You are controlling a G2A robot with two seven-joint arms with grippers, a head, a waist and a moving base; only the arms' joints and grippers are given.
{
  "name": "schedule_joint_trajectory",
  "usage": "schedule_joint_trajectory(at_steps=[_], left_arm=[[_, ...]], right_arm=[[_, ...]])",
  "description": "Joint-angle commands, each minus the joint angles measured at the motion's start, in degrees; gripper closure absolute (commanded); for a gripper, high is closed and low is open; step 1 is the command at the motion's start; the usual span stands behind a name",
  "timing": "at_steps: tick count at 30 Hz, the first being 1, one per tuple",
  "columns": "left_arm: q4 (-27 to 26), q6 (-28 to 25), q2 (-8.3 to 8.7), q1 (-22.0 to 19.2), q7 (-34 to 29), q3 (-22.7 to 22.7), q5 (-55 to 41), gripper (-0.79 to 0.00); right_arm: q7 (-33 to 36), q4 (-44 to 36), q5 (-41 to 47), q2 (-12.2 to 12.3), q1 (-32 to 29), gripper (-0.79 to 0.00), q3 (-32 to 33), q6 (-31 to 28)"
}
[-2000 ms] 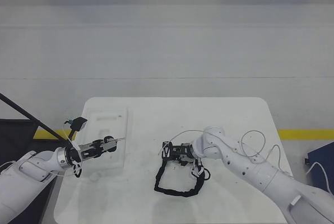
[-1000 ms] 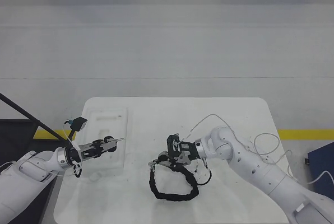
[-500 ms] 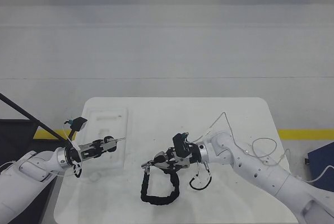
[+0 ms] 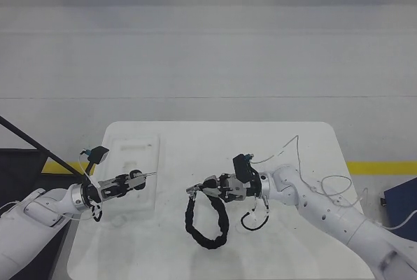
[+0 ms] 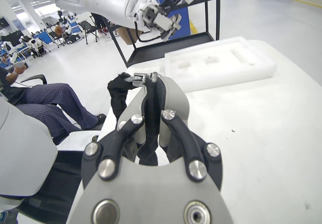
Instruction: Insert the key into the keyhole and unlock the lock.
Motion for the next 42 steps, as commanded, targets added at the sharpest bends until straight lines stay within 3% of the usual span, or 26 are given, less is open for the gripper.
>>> schedule_joint_trajectory(at_steps=[1, 6, 11, 19, 23, 42], left_arm=[[0.0, 0.0, 0.0, 0.0, 0.0, 0.0, 0.0, 0.0], [0.0, 0.0, 0.0, 0.0, 0.0, 0.0, 0.0, 0.0], [0.0, 0.0, 0.0, 0.0, 0.0, 0.0, 0.0, 0.0], [0.0, 0.0, 0.0, 0.0, 0.0, 0.0, 0.0, 0.0], [0.0, 0.0, 0.0, 0.0, 0.0, 0.0, 0.0, 0.0], [0.0, 0.0, 0.0, 0.0, 0.0, 0.0, 0.0, 0.0]], right_arm=[[0.21, -0.04, -0.01, 0.0, 0.0, 0.0, 0.0, 0.0], [-0.3, -0.66, 1.07, -0.02, -1.02, 0.0, 0.6, 0.0], [-4.92, -2.53, 3.57, 0.51, -2.82, 0.0, 0.88, 0.0], [-19.59, -4.03, 1.4, 2.43, -1.31, 0.0, -6.33, 0.0], [-29.02, -3.43, -2.89, 2.2, -1.35, 0.0, -10.09, 0.0], [-29.02, -3.43, -3.09, 2.03, -1.69, 0.0, -10.09, 0.0]])
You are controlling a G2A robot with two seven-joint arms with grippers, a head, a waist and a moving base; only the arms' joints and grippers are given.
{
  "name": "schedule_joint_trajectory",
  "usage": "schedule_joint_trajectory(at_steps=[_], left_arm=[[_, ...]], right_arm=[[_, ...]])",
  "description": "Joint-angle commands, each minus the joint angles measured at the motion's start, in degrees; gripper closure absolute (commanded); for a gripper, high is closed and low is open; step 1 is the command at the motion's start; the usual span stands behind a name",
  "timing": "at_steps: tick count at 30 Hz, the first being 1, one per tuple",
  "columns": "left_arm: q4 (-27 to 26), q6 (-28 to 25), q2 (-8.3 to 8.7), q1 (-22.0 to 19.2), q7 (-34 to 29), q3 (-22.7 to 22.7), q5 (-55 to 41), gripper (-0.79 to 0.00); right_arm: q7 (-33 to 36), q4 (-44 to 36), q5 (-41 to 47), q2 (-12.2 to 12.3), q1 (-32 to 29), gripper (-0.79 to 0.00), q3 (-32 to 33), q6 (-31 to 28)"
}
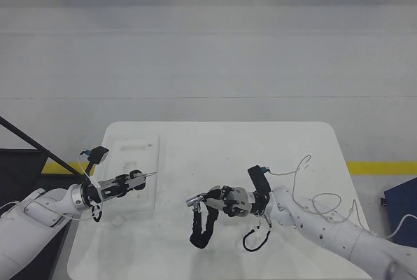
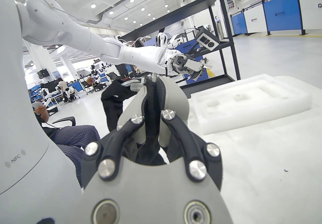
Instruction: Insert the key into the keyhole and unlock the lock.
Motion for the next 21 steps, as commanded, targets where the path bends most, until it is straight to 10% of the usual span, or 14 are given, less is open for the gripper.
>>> schedule_joint_trajectory(at_steps=[1, 21], left_arm=[[0.0, 0.0, 0.0, 0.0, 0.0, 0.0, 0.0, 0.0], [0.0, 0.0, 0.0, 0.0, 0.0, 0.0, 0.0, 0.0]], right_arm=[[-0.04, 0.0, 0.0, 0.0, 0.0, 0.0, -0.01, 0.0], [-0.03, -3.4, 6.7, 3.63, -6.58, 0.0, 6.01, 0.0]])
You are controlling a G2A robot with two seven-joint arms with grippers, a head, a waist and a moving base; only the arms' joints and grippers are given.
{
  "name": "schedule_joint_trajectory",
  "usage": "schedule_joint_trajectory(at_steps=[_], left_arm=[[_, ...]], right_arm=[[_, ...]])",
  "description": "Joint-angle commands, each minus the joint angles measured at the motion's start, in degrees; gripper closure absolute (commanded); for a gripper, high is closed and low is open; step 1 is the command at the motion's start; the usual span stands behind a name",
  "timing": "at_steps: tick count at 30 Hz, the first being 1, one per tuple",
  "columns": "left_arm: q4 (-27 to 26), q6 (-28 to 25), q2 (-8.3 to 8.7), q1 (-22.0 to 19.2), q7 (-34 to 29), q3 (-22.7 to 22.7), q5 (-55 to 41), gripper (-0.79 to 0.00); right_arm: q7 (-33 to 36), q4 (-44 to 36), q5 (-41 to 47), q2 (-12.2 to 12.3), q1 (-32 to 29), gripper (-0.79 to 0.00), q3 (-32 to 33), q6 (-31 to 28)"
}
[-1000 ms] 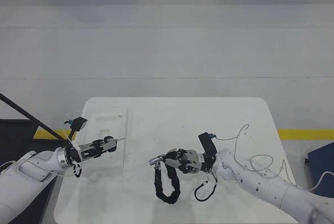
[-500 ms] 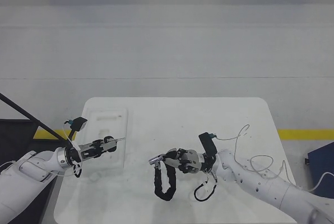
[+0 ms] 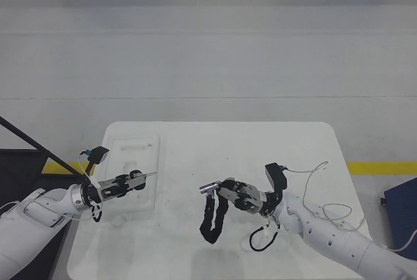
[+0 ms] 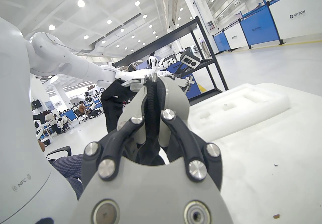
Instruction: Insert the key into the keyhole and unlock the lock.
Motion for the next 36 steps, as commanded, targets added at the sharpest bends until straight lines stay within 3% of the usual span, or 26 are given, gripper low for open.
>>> schedule_joint_trajectory(at_steps=[1, 20, 31, 36], left_arm=[[0.0, 0.0, 0.0, 0.0, 0.0, 0.0, 0.0, 0.0], [-0.83, 0.9, -0.34, 0.68, 0.76, -0.11, 2.54, 0.0], [-6.53, -1.18, -2.76, 5.2, 9.72, -1.19, 11.76, 0.0], [-9.05, -1.18, -4.2, 6.92, 6.79, -0.15, 7.49, 0.0]], right_arm=[[0.0, -0.47, 0.21, 0.46, -0.08, 0.0, -0.59, 0.0], [1.19, -1.21, 0.91, 1.18, 0.58, 0.0, -2.96, 0.0], [1.19, -1.21, 0.91, 1.18, 0.58, 0.0, -2.96, 0.0], [1.19, -1.21, 0.91, 1.18, 0.58, 0.0, -2.96, 0.0]])
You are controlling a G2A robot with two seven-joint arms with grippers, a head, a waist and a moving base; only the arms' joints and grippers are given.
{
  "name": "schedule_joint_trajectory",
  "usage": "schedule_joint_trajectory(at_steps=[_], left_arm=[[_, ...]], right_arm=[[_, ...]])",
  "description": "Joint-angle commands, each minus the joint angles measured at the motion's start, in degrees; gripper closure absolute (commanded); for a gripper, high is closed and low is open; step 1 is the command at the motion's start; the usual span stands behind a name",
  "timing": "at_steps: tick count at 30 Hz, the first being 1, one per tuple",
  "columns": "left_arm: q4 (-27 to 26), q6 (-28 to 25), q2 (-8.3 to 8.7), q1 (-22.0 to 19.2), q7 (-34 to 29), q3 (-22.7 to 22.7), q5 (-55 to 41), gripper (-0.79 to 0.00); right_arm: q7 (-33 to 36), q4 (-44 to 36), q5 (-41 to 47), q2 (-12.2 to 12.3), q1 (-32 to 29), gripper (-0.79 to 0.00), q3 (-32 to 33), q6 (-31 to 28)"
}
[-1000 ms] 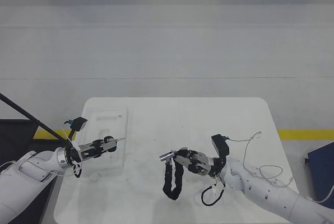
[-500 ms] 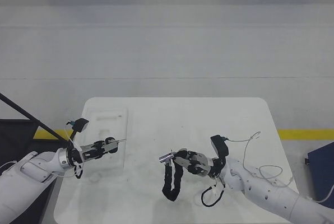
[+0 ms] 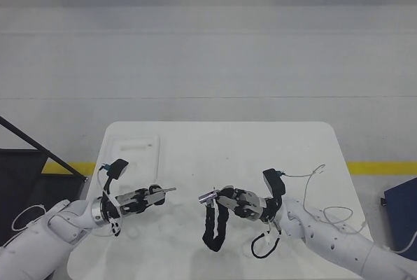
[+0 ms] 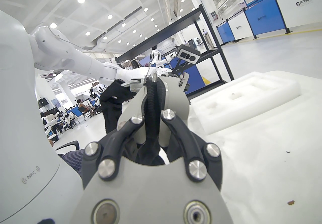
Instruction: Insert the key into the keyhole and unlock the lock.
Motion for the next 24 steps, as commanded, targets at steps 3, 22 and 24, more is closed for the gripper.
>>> schedule_joint_trajectory(at_steps=[3, 22, 24], left_arm=[[-1.06, 0.0, -0.97, 0.37, -8.69, 1.0, -9.26, 0.0], [0.78, 0.0, -3.17, -2.06, -18.96, 1.82, -20.72, 0.0], [0.47, 0.0, -3.17, -1.7, -18.96, 1.62, -20.56, 0.0]], right_arm=[[0.0, 0.0, 0.0, 0.0, 0.0, 0.0, 0.0, 0.0], [7.72, -3.41, 11.22, -2.75, 1.99, 0.0, -1.99, 0.0], [7.92, -3.46, 13.76, -3.47, 2.61, 0.0, -2.91, 0.0]])
